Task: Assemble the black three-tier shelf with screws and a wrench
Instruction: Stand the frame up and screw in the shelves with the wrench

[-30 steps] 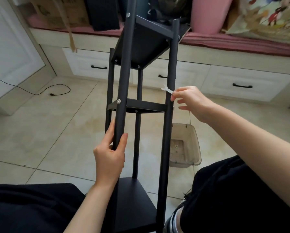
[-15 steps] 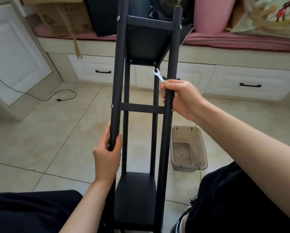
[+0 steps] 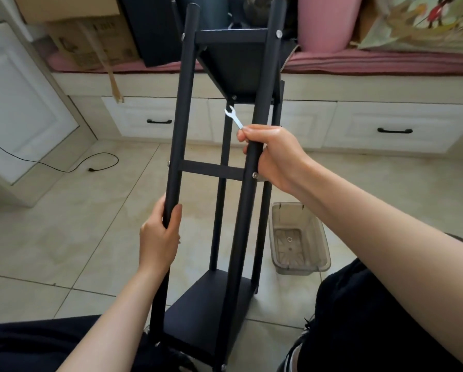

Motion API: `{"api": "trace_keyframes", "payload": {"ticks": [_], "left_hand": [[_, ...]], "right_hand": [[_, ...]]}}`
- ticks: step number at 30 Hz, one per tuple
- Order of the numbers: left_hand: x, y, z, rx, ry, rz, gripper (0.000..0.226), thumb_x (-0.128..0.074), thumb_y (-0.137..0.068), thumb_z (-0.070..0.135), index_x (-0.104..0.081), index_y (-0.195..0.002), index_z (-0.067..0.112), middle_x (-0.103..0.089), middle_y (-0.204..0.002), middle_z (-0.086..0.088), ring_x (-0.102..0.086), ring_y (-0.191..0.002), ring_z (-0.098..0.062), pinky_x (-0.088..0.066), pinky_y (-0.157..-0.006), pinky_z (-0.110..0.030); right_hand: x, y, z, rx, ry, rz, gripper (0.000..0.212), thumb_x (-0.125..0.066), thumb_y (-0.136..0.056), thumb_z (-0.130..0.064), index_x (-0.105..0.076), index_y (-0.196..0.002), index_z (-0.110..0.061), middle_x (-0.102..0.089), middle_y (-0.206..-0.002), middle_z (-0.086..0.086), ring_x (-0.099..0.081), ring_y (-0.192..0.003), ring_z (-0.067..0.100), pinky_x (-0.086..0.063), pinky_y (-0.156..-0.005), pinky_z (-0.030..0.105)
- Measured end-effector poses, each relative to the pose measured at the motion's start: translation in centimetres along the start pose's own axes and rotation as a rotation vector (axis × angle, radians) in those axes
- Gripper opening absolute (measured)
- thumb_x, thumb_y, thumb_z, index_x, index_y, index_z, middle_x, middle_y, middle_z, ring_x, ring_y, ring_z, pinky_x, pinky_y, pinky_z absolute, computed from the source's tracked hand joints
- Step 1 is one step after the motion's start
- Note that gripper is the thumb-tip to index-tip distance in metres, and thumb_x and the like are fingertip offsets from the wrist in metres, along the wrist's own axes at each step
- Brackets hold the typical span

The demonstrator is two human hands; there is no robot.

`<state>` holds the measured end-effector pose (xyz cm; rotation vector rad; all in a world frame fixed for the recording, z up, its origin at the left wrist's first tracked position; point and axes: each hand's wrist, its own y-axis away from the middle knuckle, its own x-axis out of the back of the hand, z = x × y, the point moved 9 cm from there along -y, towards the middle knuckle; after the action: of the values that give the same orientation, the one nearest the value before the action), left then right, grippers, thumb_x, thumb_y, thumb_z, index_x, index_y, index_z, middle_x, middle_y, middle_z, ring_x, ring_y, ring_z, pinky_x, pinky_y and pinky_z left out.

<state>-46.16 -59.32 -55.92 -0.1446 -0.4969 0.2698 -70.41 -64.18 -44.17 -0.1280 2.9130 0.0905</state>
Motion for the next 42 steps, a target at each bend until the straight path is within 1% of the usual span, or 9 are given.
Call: {"api": "trace_keyframes", "payload": {"ticks": [4, 7, 12, 16, 19, 27, 30, 36, 42], "left_hand": [[0.5, -0.8, 1.1, 0.012, -0.288, -0.004, 0.050, -0.050, -0.103, 0.035, -0.045, -0.150, 0.020, -0.058, -0.115, -0.004, -0.051, -0.114, -0.027, -0.039, -0.088, -0.031], [0.5, 1.2, 4.5, -0.090, -0.328, 0.023, 0.057, -0.050, -0.103, 0.038, -0.039, -0.154, 0.014, -0.048, -0.139, -0.004, -0.032, -0.131, -0.020, -0.030, -0.105, -0.029], [-4.3, 6.1, 7.5, -0.045, 0.021, -0.208, 0.078, -0.040, -0.091, 0.075, -0.037, -0.154, 0.028, -0.049, -0.140, 0.013, -0.048, -0.128, -0.004, -0.041, -0.105, -0.026], [-5.5, 7.6, 6.7, 0.037, 0.082, -0.159, 0.046, -0.058, -0.091, 0.057, -0.036, -0.128, 0.040, -0.064, -0.104, 0.013, -0.069, -0.082, -0.011, -0.061, -0.070, -0.040], [-4.9, 7.1, 6.4, -0.010, 0.150, -0.119, 0.032, -0.065, -0.095, 0.041, -0.036, -0.109, 0.050, -0.062, -0.092, 0.015, -0.066, -0.064, -0.011, -0.053, -0.049, -0.024], [-3.1, 6.3, 6.2, -0.180, 0.162, -0.069, 0.036, -0.062, -0.094, 0.042, -0.044, -0.123, 0.056, -0.064, -0.094, 0.025, -0.062, -0.069, 0.000, -0.046, -0.054, -0.013], [-2.8, 6.1, 6.4, -0.240, 0.161, -0.037, 0.041, -0.065, -0.096, 0.032, -0.052, -0.134, 0.037, -0.062, -0.103, 0.039, -0.062, -0.087, 0.011, -0.050, -0.068, -0.008], [-2.9, 5.9, 6.5, -0.274, 0.245, -0.020, 0.056, -0.065, -0.092, 0.036, -0.054, -0.144, 0.019, -0.059, -0.126, 0.039, -0.062, -0.116, 0.004, -0.050, -0.093, -0.014], [-2.4, 5.2, 6.2, -0.261, 0.263, -0.009, 0.057, -0.066, -0.091, 0.031, -0.052, -0.145, 0.017, -0.060, -0.119, 0.042, -0.063, -0.109, 0.007, -0.048, -0.089, -0.010]], "right_hand": [[-0.8, -0.4, -0.1, 0.016, -0.012, 0.012, 0.031, -0.052, -0.095, -0.004, -0.064, -0.067, -0.010, -0.057, -0.084, 0.002, -0.038, -0.092, 0.024, -0.033, -0.086, 0.031], [-1.1, -0.6, -0.1, 0.026, -0.017, 0.021, 0.033, -0.051, -0.095, -0.003, -0.064, -0.065, -0.010, -0.058, -0.083, 0.002, -0.040, -0.087, 0.021, -0.034, -0.083, 0.031], [-2.0, -0.4, 0.4, 0.028, 0.007, 0.012, 0.032, -0.050, -0.096, -0.003, -0.064, -0.067, -0.010, -0.059, -0.077, -0.002, -0.038, -0.083, 0.019, -0.032, -0.083, 0.031], [-2.4, -0.1, 0.5, 0.043, -0.016, -0.002, 0.035, -0.048, -0.097, -0.003, -0.063, -0.067, -0.009, -0.060, -0.073, -0.003, -0.043, -0.077, 0.013, -0.034, -0.082, 0.028], [-2.5, 0.2, 0.2, 0.062, -0.002, -0.014, 0.036, -0.049, -0.098, -0.005, -0.064, -0.066, -0.010, -0.060, -0.077, -0.002, -0.045, -0.080, 0.014, -0.036, -0.083, 0.029], [-3.5, 1.2, -1.4, 0.125, 0.284, -0.103, 0.032, -0.049, -0.100, -0.015, -0.068, -0.073, -0.016, -0.053, -0.095, 0.014, -0.048, -0.095, 0.029, -0.043, -0.104, 0.050], [-3.6, 1.2, -1.7, 0.136, 0.347, -0.108, 0.031, -0.049, -0.100, -0.014, -0.069, -0.077, -0.015, -0.055, -0.098, 0.015, -0.051, -0.096, 0.028, -0.045, -0.103, 0.048], [-1.6, 1.3, -1.3, 0.129, 0.375, -0.048, 0.030, -0.049, -0.101, -0.014, -0.070, -0.080, -0.016, -0.066, -0.103, 0.003, -0.062, -0.107, 0.020, -0.053, -0.097, 0.037], [2.7, 3.4, 0.8, 0.130, 0.496, 0.180, 0.028, -0.054, -0.098, -0.021, -0.074, -0.079, -0.023, -0.067, -0.089, -0.008, -0.057, -0.080, 0.003, -0.052, -0.074, 0.025]]}}
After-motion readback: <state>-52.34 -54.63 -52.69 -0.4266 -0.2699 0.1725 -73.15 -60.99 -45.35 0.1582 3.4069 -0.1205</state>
